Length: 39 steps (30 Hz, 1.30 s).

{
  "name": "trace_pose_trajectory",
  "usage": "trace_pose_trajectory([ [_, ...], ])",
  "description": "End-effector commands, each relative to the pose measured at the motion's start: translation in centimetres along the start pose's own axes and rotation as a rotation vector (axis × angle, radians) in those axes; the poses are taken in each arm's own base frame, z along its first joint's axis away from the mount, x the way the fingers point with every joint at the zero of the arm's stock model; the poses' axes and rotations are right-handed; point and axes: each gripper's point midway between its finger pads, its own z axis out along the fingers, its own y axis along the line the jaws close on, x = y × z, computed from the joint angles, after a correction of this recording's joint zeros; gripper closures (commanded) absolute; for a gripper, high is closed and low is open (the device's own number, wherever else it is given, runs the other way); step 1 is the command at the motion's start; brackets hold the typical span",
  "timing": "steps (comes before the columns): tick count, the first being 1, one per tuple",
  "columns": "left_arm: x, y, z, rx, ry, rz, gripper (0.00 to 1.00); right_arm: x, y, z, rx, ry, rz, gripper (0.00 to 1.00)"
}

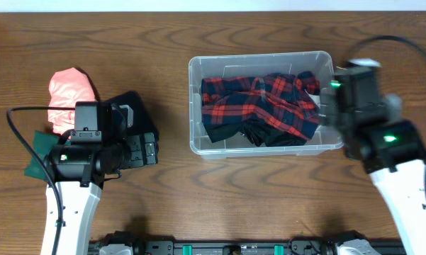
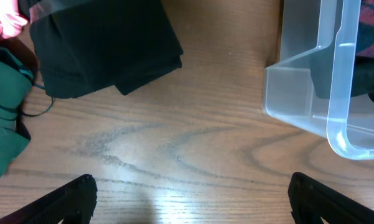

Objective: Pack container

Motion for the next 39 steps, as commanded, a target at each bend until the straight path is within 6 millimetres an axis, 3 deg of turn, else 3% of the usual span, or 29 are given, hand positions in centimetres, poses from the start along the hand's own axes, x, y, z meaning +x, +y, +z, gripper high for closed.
trace_pose_trajectory([
  [1,-0.5,-0.2,-0.5,0.002,-0.019,0.000,0.02,3.8,-3.8,2.5,0.134,0.180,0.533,0.01],
  [4,-0.5,-0.2,-0.5,0.002,-0.018,0.000,0.02,7.3,-6.5,4.9,0.219,0.298,0.739,0.01],
  [9,-0.5,-0.2,-0.5,0.002,-0.018,0.000,0.02,11.4,-8.7,8.9,0.266,0.366,0.916,0.01],
  [13,-0.5,-0.2,-0.5,0.002,-0.018,0.000,0.02,13.7,-9.9,12.0,0.227,0.376,1.004,0.01],
  [19,-0.5,-0.2,-0.5,0.002,-0.018,0.000,0.02,17.2,-13.1,15.1,0.304,0.378,1.117,0.01],
  [22,-0.5,-0.2,-0.5,0.002,-0.018,0.000,0.02,18.7,-13.9,16.2,0.337,0.407,1.155,0.01],
  [30,-0.5,-0.2,-0.5,0.002,-0.017,0.000,0.02,20.9,-13.7,19.7,0.320,0.490,1.218,0.01],
  [32,-0.5,-0.2,-0.5,0.002,-0.017,0.000,0.02,21.3,-13.7,19.8,0.325,0.505,1.219,0.24],
  [35,-0.5,-0.2,-0.5,0.002,-0.017,0.000,0.02,21.1,-13.5,19.7,0.298,0.508,1.193,0.93],
  [36,-0.5,-0.2,-0.5,0.002,-0.017,-0.001,0.02,20.9,-13.4,19.7,0.281,0.509,1.181,0.99],
  [39,-0.5,-0.2,-0.5,0.002,-0.017,-0.001,0.02,19.6,-12.9,19.3,0.205,0.496,1.137,0.99],
])
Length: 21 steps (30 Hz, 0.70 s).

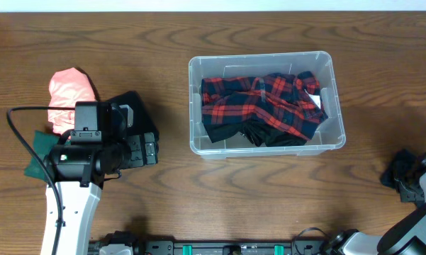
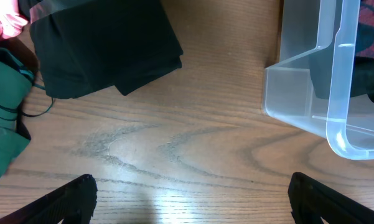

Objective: Pack container

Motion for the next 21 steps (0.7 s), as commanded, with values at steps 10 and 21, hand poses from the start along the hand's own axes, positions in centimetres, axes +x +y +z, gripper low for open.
trace_pose_trajectory([
  [10,-0.4,-0.2,-0.5,0.002,-0.016,-0.001,0.02,2.6,10.1,-13.7,-0.447,-0.132,-0.561,0.99],
  [21,-0.4,-0.2,-0.5,0.002,-0.016,-0.001,0.02,19.3,15.4,-27.2,-0.927,-0.303,-1.502,0.99],
])
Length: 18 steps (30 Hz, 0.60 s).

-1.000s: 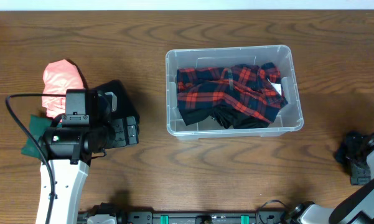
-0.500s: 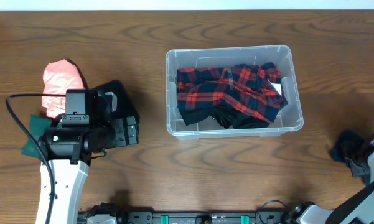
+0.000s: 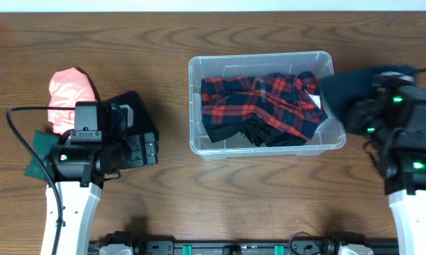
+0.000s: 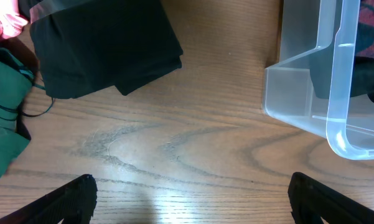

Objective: Pack container

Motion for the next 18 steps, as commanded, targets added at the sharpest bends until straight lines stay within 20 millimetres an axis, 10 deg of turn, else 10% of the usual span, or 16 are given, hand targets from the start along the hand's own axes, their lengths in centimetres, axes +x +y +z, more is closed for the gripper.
trace_pose_trajectory([
  [1,-0.4,-0.2,-0.5,0.002,-0.016,-0.001,0.02,2.0,5.4,0.9,-0.144,0.061,-0.336,0.99],
  [6,-0.4,-0.2,-0.5,0.002,-0.016,-0.001,0.02,5.7,7.8,4.5,-0.143,0.206,-0.448,0.99],
  [15,-0.4,-0.2,-0.5,0.002,-0.016,0.000,0.02,12.0,6.1,8.9,-0.113,0.489,-0.541,0.90],
  [16,-0.5,-0.2,-0.5,0.002,-0.017,0.000,0.02,11.9,6.1,8.8,-0.113,0.488,-0.540,0.75],
  [17,-0.5,-0.2,-0.5,0.002,-0.017,0.000,0.02,11.6,6.2,8.5,-0.113,0.479,-0.534,0.09],
  [18,-0.5,-0.2,-0.5,0.002,-0.017,0.000,0.02,11.0,6.3,8.2,-0.111,0.464,-0.521,0.01],
])
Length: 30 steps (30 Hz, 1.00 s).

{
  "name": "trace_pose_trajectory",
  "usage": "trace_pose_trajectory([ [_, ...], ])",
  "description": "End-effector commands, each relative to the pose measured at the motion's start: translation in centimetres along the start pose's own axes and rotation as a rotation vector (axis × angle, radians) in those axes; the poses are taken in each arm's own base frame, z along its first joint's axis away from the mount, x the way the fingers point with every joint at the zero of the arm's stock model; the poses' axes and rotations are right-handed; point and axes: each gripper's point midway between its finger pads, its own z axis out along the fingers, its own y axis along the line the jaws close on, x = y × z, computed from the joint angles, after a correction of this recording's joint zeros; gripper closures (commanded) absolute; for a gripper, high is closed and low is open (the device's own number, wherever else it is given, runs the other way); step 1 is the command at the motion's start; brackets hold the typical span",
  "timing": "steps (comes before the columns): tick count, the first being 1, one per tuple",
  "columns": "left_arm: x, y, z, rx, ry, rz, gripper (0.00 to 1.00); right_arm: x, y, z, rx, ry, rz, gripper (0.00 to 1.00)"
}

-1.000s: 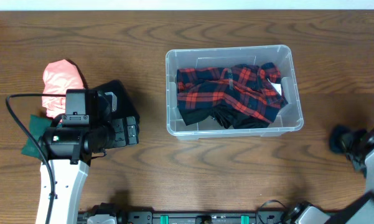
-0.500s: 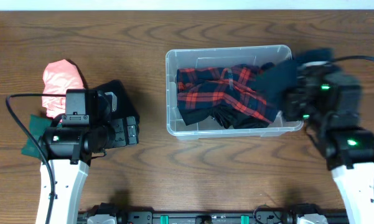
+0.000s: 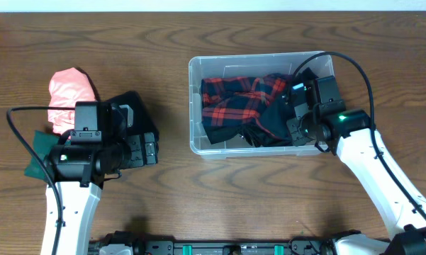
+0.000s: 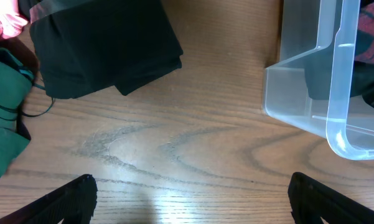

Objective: Pack container
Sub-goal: 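Place the dark garment into the bin's right side and press it down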

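The clear plastic container (image 3: 195, 106) stands mid-table and holds a red plaid shirt (image 3: 230, 103) with dark cloth beneath it. A dark garment (image 3: 275, 119) now drapes over the shirt's right half. It bunches up to my right gripper (image 3: 295, 99), which reaches into the bin's right end and looks shut on it. My left gripper (image 4: 193, 199) hovers open over bare wood left of the bin, nothing between its fingers. The bin's corner (image 4: 336, 93) shows in the left wrist view.
Left of the bin lie a folded black cloth (image 3: 131, 106), a pink cloth (image 3: 69, 92) and a green cloth (image 3: 34, 161). The black cloth (image 4: 99, 43) and green cloth (image 4: 3, 118) also show in the left wrist view.
My right gripper moved left from just outside the bin's right wall to inside it. The dark garment it carried now lies over the plaid shirt's right side. The left arm stayed put.
My right arm first hung over the bin's right end. Then it was at the table's far right edge. Later it held a dark garment just right of the bin, and now that garment is in the bin. My left gripper stayed open throughout.
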Motion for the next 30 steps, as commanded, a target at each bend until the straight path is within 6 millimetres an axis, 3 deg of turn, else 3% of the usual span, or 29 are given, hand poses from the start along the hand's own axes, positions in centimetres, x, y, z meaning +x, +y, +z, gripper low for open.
trace_pose_trajectory([
  [1,-0.5,-0.2,-0.5,0.002,-0.017,0.000,0.02,-1.2,0.1,-1.7,0.004,-0.044,-0.019,0.01],
  [9,-0.5,-0.2,-0.5,0.002,-0.017,0.000,0.02,-7.6,-0.2,-11.6,0.033,-0.346,-0.006,0.01],
  [10,-0.5,-0.2,-0.5,0.002,-0.017,0.000,0.02,-8.2,-0.3,-12.2,0.036,-0.372,-0.007,0.02],
  [12,-0.5,-0.2,-0.5,0.002,-0.017,0.000,0.02,-8.9,-0.4,-12.4,0.039,-0.399,-0.007,0.25],
  [15,-0.5,-0.2,-0.5,0.002,-0.017,0.000,0.02,-8.8,-0.6,-9.8,0.038,-0.347,-0.003,0.61],
  [16,-0.5,-0.2,-0.5,0.002,-0.017,0.000,0.02,-8.6,-0.6,-8.8,0.035,-0.322,-0.001,0.66],
  [20,-0.5,-0.2,-0.5,0.002,-0.017,0.000,0.02,-6.1,-0.4,-1.6,0.008,-0.127,0.021,0.73],
  [22,-0.4,-0.2,-0.5,0.002,-0.016,0.000,0.02,-3.1,-0.1,2.7,-0.009,0.028,0.057,0.83],
  [24,-0.4,-0.2,-0.5,0.002,-0.016,-0.001,0.02,0.4,0.1,6.7,-0.016,0.181,0.114,0.83],
  [28,-0.4,-0.2,-0.5,0.002,-0.016,-0.001,0.02,5.3,0.4,11.7,-0.018,0.383,0.149,0.84],
  [30,-0.4,-0.2,-0.5,0.002,-0.016,0.000,0.02,6.2,0.4,12.8,-0.018,0.420,0.150,0.83],
])
